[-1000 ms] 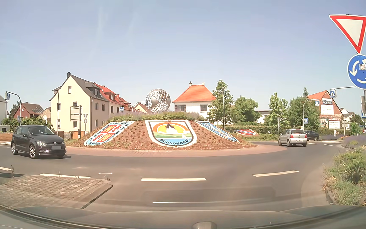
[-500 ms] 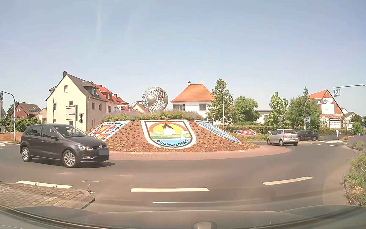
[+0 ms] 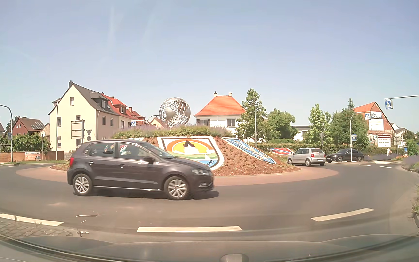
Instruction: Follow the waypoints while adhering to traffic rules and regulations
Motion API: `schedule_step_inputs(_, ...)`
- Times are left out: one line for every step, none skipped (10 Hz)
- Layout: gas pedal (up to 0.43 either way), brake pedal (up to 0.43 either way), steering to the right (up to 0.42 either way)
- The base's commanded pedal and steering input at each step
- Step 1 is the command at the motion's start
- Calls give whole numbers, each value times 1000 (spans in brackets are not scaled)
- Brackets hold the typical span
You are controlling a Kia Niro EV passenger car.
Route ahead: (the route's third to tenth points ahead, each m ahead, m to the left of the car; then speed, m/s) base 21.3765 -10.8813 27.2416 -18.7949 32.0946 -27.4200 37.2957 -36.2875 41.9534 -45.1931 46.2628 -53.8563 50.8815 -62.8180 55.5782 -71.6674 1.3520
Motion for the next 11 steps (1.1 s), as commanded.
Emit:
schedule_step_inputs(0,250,21)
schedule_step_inputs(0,250,21)
schedule_step_inputs(0,250,21)
schedule_step_inputs(0,250,21)
schedule_step_inputs(0,250,21)
schedule_step_inputs(0,250,21)
schedule_step_inputs(0,250,21)
schedule_step_inputs(0,250,21)
schedule_step_inputs(0,250,21)
schedule_step_inputs(0,250,21)
schedule_step_inputs(0,244,21)
